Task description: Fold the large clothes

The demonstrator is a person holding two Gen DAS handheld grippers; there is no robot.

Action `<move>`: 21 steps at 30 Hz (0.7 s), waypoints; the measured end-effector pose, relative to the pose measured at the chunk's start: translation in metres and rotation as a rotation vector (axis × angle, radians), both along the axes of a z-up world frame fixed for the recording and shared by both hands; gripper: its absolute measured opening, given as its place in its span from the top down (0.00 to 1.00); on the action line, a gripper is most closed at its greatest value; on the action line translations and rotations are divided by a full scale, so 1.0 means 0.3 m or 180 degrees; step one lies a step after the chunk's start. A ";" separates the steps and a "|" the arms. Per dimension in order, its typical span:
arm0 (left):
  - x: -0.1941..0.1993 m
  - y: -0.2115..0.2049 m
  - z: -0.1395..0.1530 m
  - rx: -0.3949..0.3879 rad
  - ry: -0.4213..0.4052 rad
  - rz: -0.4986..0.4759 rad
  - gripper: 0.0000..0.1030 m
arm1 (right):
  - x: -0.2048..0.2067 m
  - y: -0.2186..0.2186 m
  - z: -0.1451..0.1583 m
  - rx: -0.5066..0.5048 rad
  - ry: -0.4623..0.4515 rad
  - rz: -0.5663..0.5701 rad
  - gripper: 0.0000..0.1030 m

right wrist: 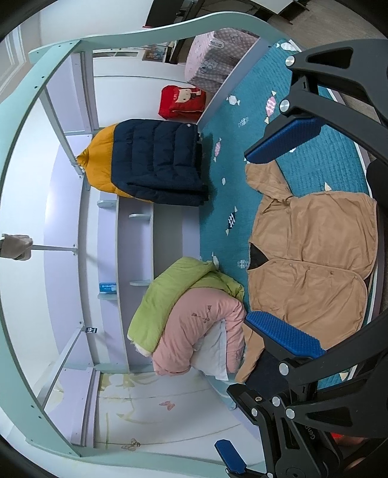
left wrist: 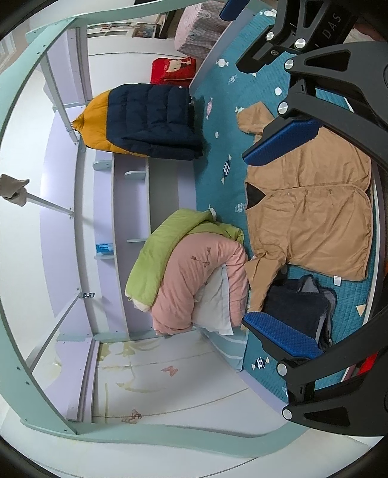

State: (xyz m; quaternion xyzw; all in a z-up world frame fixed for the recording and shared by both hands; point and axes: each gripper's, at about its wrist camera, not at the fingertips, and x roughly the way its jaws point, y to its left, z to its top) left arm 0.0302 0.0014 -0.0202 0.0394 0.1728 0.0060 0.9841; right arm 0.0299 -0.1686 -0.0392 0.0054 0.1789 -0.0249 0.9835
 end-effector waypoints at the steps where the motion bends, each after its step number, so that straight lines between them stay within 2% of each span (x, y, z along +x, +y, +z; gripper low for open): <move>1: 0.011 -0.001 -0.008 0.0012 0.0023 0.0002 0.04 | 0.012 0.000 -0.006 0.0012 0.0027 -0.0001 0.07; 10: 0.159 -0.027 -0.098 0.0058 0.0300 -0.0006 0.04 | 0.148 -0.006 -0.074 0.0054 0.0310 -0.0030 0.07; 21: 0.425 -0.034 -0.331 0.0148 0.0877 0.0038 0.04 | 0.396 0.001 -0.268 0.0076 0.0859 -0.0052 0.07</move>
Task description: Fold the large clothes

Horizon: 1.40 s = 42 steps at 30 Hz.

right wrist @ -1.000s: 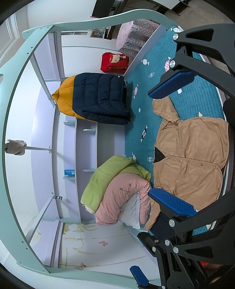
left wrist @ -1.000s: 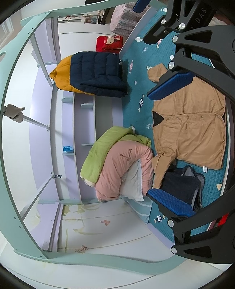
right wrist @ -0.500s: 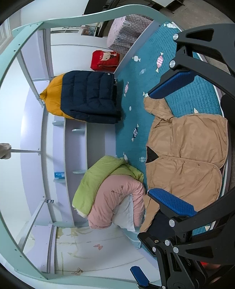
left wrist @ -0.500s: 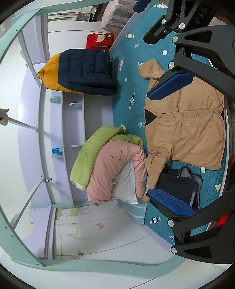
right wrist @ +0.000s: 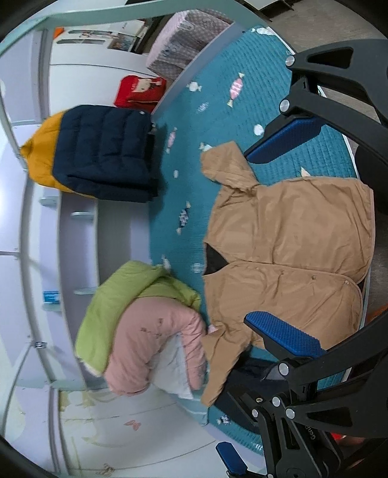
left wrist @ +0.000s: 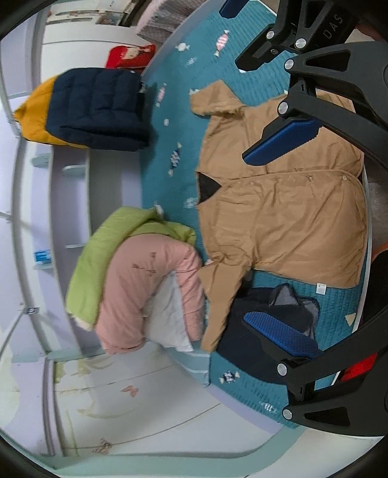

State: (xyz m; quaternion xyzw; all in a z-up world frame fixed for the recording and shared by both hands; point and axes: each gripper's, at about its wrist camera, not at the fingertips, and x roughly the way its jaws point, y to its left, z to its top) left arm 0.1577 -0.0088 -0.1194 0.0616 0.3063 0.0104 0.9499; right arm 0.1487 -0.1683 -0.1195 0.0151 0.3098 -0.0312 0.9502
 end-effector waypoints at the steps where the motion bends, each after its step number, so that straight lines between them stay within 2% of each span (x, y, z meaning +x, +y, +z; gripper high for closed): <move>1: 0.034 0.005 -0.028 -0.0012 0.0074 0.0003 0.04 | 0.022 0.003 -0.021 -0.0005 0.0042 0.0000 0.07; 8: 0.256 0.082 -0.214 -0.0157 0.0611 -0.0039 0.05 | 0.215 0.058 -0.195 0.0063 0.0389 0.0135 0.07; 12: 0.403 0.212 -0.312 -0.0343 0.0814 -0.0001 0.05 | 0.344 0.107 -0.311 0.0085 0.0585 0.0231 0.07; 15: 0.547 0.382 -0.375 -0.0460 0.0873 0.0219 0.05 | 0.452 0.143 -0.398 0.0132 0.0713 0.0269 0.07; 20: 0.755 0.691 -0.419 -0.0339 0.0755 0.0815 0.05 | 0.620 0.185 -0.529 0.0217 0.0909 0.0263 0.07; 22: 0.824 0.799 -0.445 -0.0335 0.0863 0.1082 0.05 | 0.673 0.211 -0.575 0.0223 0.0958 0.0284 0.07; 24: 0.896 0.900 -0.482 -0.0488 0.0873 0.1179 0.05 | 0.721 0.243 -0.617 0.0221 0.1014 0.0341 0.07; 26: 0.964 0.980 -0.531 -0.0653 0.1000 0.1274 0.05 | 0.764 0.279 -0.654 0.0235 0.1056 0.0400 0.07; 30: 1.073 1.072 -0.606 -0.0819 0.1150 0.1382 0.05 | 0.851 0.347 -0.712 0.0276 0.1107 0.0490 0.07; 32: 1.087 1.090 -0.603 -0.0867 0.1073 0.1455 0.14 | 0.890 0.376 -0.723 0.0287 0.1053 0.0536 0.07; 33: 1.087 1.093 -0.594 -0.0888 0.1003 0.1439 0.28 | 0.923 0.399 -0.730 0.0293 0.1001 0.0585 0.07; 34: 1.083 1.096 -0.574 -0.0942 0.0904 0.1369 0.47 | 0.950 0.417 -0.736 0.0309 0.0977 0.0635 0.07; 37: 1.055 1.105 -0.523 -0.1094 0.0693 0.1223 0.76 | 1.040 0.483 -0.763 0.0511 0.0985 0.0852 0.07; 38: 1.051 1.101 -0.508 -0.1101 0.0650 0.1202 0.79 | 1.066 0.506 -0.775 0.0581 0.1021 0.0899 0.12; 39: 1.043 1.092 -0.491 -0.1101 0.0599 0.1168 0.84 | 1.096 0.533 -0.790 0.0644 0.1101 0.0922 0.32; 42: 1.004 1.047 -0.418 -0.1053 0.0371 0.0927 0.88 | 1.149 0.605 -0.844 0.0863 0.1393 0.1050 0.68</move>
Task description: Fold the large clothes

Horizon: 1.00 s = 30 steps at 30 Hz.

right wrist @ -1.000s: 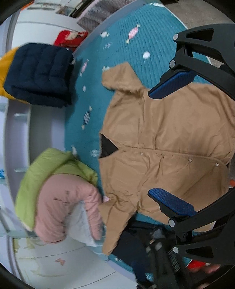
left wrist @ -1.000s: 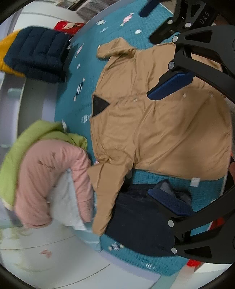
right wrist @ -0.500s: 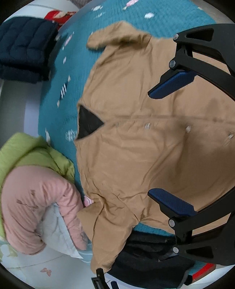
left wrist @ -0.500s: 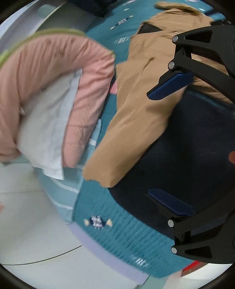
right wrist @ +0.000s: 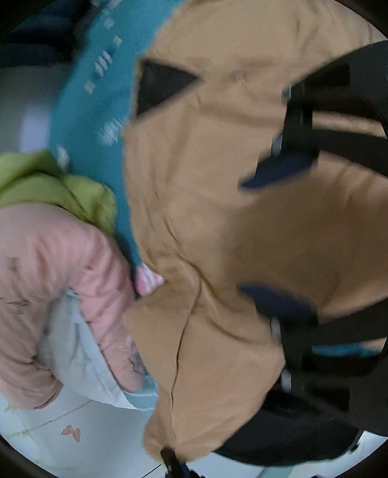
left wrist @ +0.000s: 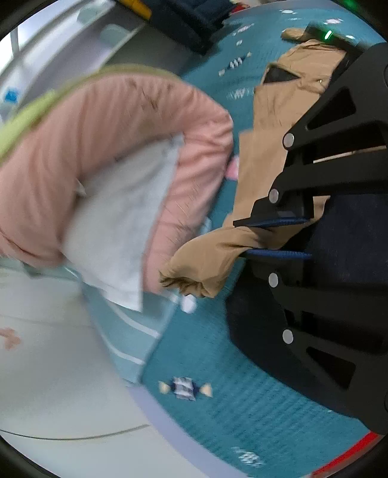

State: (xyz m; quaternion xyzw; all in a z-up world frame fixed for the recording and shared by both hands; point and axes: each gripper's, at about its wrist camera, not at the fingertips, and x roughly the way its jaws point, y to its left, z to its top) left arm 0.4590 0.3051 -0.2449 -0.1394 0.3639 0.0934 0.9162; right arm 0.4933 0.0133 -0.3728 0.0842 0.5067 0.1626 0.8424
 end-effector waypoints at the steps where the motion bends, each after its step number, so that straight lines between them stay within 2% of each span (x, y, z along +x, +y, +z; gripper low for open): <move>1: -0.006 -0.013 0.017 0.0007 -0.0049 -0.0057 0.90 | 0.003 0.029 -0.018 0.0017 0.0076 0.0067 0.71; 3: -0.030 -0.063 0.069 -0.0008 -0.0215 -0.0216 0.90 | -0.004 0.087 -0.049 0.0164 0.0170 0.0232 0.82; 6: -0.049 -0.161 0.143 -0.0027 -0.0404 -0.0490 0.90 | 0.004 0.170 -0.140 0.0081 0.0472 0.0412 0.82; 7: -0.050 -0.203 0.160 -0.0054 -0.0430 -0.0591 0.90 | 0.012 0.164 -0.157 0.0138 0.0484 0.0392 0.82; 9: -0.042 -0.310 0.190 -0.0049 -0.0500 -0.0782 0.90 | 0.035 0.114 -0.159 0.0486 0.0606 0.0328 0.82; 11: -0.029 -0.424 0.207 0.0033 -0.0542 -0.0938 0.90 | 0.027 0.052 -0.120 0.0773 0.0553 0.0349 0.80; 13: -0.007 -0.560 0.209 0.0000 -0.0543 -0.1165 0.90 | -0.013 -0.055 -0.045 0.0914 0.0345 0.0374 0.80; 16: 0.015 -0.740 0.188 -0.0067 -0.0529 -0.1435 0.90 | -0.095 -0.310 0.064 0.0908 0.0037 0.0154 0.80; 19: 0.044 -0.934 0.137 -0.0130 -0.0432 -0.1705 0.90 | -0.176 -0.614 0.135 0.0508 -0.0243 -0.0317 0.76; 20: 0.058 -1.013 0.106 -0.0164 -0.0368 -0.1827 0.90 | -0.195 -0.685 0.147 0.0424 -0.0300 -0.0431 0.74; 23: 0.090 -1.228 -0.005 -0.0098 -0.0150 -0.2078 0.90 | -0.273 -1.031 0.176 0.0145 -0.0422 -0.1066 0.72; 27: 0.128 -1.454 -0.183 0.0020 0.0190 -0.2286 0.90 | -0.345 -1.323 0.171 -0.0036 -0.0461 -0.1780 0.67; 28: 0.140 -1.516 -0.246 0.0107 0.0327 -0.2356 0.90 | -0.348 -1.378 0.164 -0.0022 -0.0427 -0.1922 0.64; 30: 0.159 -1.580 -0.344 0.0195 0.0577 -0.2393 0.90 | -0.326 -1.462 0.143 -0.0060 -0.0323 -0.2112 0.50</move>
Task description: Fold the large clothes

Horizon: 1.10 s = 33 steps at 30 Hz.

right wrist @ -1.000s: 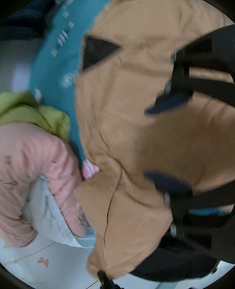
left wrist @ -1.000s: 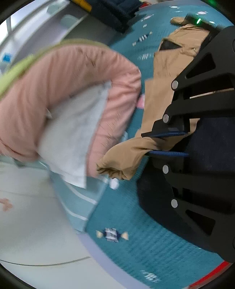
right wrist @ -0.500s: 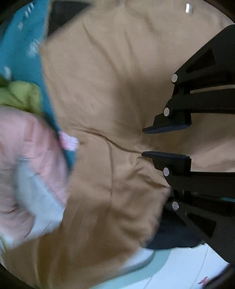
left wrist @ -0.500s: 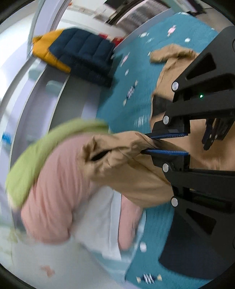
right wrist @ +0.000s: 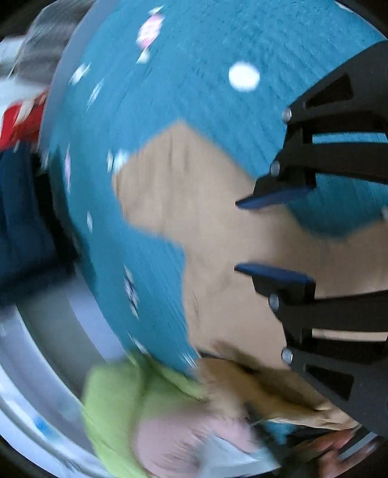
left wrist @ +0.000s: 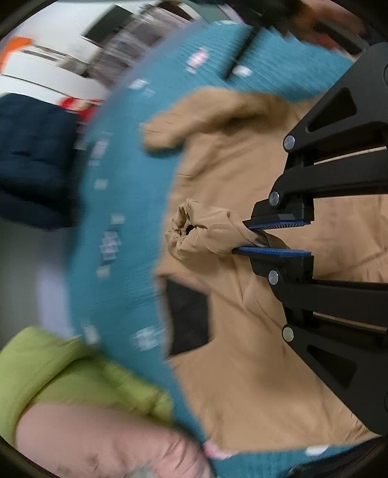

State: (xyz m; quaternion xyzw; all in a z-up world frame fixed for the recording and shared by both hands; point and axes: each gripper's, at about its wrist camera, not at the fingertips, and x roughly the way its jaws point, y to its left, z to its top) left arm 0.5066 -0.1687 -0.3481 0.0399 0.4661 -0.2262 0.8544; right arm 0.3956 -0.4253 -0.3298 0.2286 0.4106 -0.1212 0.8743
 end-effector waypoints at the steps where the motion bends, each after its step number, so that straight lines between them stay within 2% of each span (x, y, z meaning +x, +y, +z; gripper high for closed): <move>1: 0.000 -0.029 -0.037 0.0058 0.0068 -0.0010 0.89 | 0.023 -0.028 -0.008 -0.0051 0.0026 -0.0052 0.49; 3: -0.007 -0.083 -0.105 0.0222 0.0194 -0.0065 0.88 | 0.074 -0.050 -0.035 -0.0123 0.0130 -0.0045 0.45; 5: -0.054 -0.088 -0.138 0.0283 0.0243 -0.0154 0.78 | 0.149 -0.063 -0.055 -0.0189 0.0223 -0.0006 0.44; 6: -0.067 -0.094 -0.140 0.0261 0.0244 -0.0208 0.66 | 0.195 -0.055 -0.059 -0.0241 0.0288 0.0010 0.44; 7: -0.080 -0.083 -0.141 0.0226 0.0261 -0.0244 0.59 | 0.224 -0.056 -0.054 -0.0274 0.0319 0.0041 0.43; 9: -0.103 -0.085 -0.135 0.0209 0.0281 -0.0319 0.55 | 0.315 -0.036 -0.045 -0.0407 0.0450 0.0119 0.34; 11: -0.112 -0.091 -0.143 0.0252 0.0301 -0.0338 0.50 | 0.403 -0.011 -0.061 -0.0515 0.0550 0.0199 0.30; 14: -0.101 -0.089 -0.157 0.0191 0.0414 -0.0304 0.46 | 0.539 0.022 -0.154 -0.0554 0.1112 0.0298 0.30; 17: -0.096 -0.094 -0.180 0.0242 0.0496 -0.0288 0.41 | 0.580 0.001 -0.237 -0.0820 0.1467 0.0250 0.30; 18: -0.095 -0.100 -0.193 0.0286 0.0534 -0.0298 0.38 | 0.579 -0.009 -0.252 -0.0833 0.1504 0.0267 0.34; 19: -0.099 -0.105 -0.205 0.0322 0.0545 -0.0312 0.37 | 0.562 -0.037 -0.257 -0.0758 0.1424 0.0254 0.44; 20: -0.101 -0.110 -0.212 0.0358 0.0538 -0.0324 0.37 | 0.518 -0.090 -0.241 -0.0493 0.1177 0.0162 0.66; 21: -0.104 -0.113 -0.209 0.0375 0.0516 -0.0342 0.37 | 0.473 -0.137 -0.223 -0.0244 0.0982 0.0065 0.84; 23: -0.109 -0.109 -0.195 0.0310 0.0490 -0.0357 0.37 | 0.364 -0.220 -0.169 0.0163 0.0495 -0.0069 0.89; 27: -0.121 -0.097 -0.135 0.0088 0.0429 -0.0288 0.37 | 0.095 -0.342 -0.093 0.0689 -0.0181 -0.0405 0.89; 29: -0.140 -0.108 -0.095 -0.0082 0.0363 -0.0284 0.37 | -0.049 -0.397 -0.106 0.0906 -0.0348 -0.0635 0.88; 31: -0.162 -0.137 -0.067 -0.0129 0.0263 -0.0302 0.37 | -0.144 -0.436 -0.135 0.1102 -0.0419 -0.0865 0.88; 33: -0.196 -0.194 -0.051 -0.0155 0.0218 -0.0396 0.37 | -0.238 -0.472 -0.184 0.1240 -0.0370 -0.1109 0.85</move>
